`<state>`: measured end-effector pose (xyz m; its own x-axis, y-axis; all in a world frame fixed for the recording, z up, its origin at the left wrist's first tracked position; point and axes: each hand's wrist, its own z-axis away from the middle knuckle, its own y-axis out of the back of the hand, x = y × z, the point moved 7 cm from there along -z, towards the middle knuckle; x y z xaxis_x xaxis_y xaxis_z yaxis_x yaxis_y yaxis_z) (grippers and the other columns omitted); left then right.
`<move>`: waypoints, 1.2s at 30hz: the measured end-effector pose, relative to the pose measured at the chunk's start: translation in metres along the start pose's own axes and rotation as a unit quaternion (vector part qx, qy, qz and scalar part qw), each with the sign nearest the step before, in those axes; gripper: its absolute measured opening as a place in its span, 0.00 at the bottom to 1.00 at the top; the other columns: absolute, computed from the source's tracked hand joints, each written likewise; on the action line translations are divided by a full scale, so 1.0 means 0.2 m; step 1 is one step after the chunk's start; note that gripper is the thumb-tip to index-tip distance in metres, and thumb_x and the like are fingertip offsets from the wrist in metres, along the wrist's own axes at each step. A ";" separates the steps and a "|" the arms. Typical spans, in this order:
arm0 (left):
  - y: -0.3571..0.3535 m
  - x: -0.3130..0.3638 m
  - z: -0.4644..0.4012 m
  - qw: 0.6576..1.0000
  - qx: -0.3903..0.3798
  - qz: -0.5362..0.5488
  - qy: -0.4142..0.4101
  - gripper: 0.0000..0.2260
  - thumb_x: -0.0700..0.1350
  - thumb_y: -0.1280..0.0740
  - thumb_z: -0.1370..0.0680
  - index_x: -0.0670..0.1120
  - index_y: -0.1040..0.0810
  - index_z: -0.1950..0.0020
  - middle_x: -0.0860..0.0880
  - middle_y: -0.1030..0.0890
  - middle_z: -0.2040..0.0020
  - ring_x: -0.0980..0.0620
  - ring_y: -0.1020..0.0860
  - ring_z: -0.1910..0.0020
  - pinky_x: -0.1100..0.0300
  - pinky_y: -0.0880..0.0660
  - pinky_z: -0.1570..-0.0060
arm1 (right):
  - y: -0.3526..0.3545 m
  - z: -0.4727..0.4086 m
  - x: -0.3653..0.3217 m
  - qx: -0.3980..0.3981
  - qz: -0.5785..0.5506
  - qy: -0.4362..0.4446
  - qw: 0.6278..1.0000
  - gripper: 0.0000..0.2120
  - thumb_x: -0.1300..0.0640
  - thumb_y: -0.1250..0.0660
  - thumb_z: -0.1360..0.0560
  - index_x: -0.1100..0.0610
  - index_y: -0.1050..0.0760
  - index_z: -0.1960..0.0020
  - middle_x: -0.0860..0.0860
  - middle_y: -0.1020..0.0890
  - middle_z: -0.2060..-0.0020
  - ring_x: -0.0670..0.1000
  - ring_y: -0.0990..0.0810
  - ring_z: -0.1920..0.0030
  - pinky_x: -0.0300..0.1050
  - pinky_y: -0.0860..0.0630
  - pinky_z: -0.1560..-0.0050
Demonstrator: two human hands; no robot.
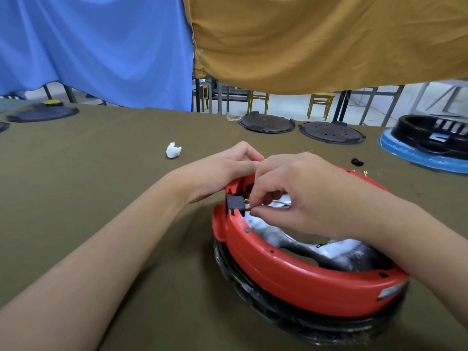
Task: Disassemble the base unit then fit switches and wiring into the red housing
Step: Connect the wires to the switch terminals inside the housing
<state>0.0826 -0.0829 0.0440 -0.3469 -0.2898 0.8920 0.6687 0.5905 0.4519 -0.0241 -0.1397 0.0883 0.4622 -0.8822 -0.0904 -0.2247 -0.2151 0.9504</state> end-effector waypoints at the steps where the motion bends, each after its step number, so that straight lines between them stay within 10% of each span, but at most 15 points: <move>1: 0.00 0.00 0.00 1.000 0.001 0.003 0.000 0.11 0.47 0.36 0.18 0.44 0.27 0.38 0.44 0.21 0.54 0.56 0.23 0.61 0.65 0.27 0.62 | 0.00 0.00 0.00 -0.003 -0.002 -0.001 1.000 0.03 0.55 0.29 0.27 0.49 0.16 0.57 0.38 0.21 0.61 0.43 0.23 0.58 0.42 0.27 0.56; 10: 0.00 0.01 0.01 1.000 0.009 0.002 0.001 0.12 0.47 0.36 0.18 0.43 0.27 0.38 0.32 0.21 0.44 0.47 0.24 0.54 0.49 0.30 0.50 | -0.01 0.00 0.03 -0.019 -0.070 -0.026 0.997 0.02 0.51 0.28 0.26 0.48 0.17 0.56 0.40 0.19 0.61 0.41 0.21 0.59 0.37 0.25 0.56; 32: 0.00 0.00 -0.02 1.000 0.012 0.007 -0.015 0.09 0.45 0.36 0.18 0.43 0.26 0.40 0.31 0.21 0.47 0.47 0.26 0.54 0.49 0.31 0.51 | -0.03 -0.03 0.07 -0.021 -0.063 -0.056 0.996 0.04 0.53 0.32 0.23 0.47 0.18 0.53 0.42 0.17 0.59 0.43 0.20 0.57 0.41 0.25 0.52; 36: -0.01 0.00 -0.02 1.000 -0.004 0.017 -0.024 0.02 0.42 0.36 0.19 0.46 0.27 0.47 0.43 0.22 0.54 0.50 0.26 0.57 0.54 0.30 0.56 | 0.02 -0.03 0.09 0.017 -0.105 -0.072 0.992 0.07 0.51 0.32 0.23 0.47 0.16 0.49 0.42 0.18 0.57 0.41 0.21 0.56 0.41 0.26 0.52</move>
<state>0.0845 -0.0867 0.0437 -0.3548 -0.2340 0.9052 0.6860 0.5926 0.4222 -0.0112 -0.1542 0.0912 0.3748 -0.8666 -0.3293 -0.1664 -0.4124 0.8957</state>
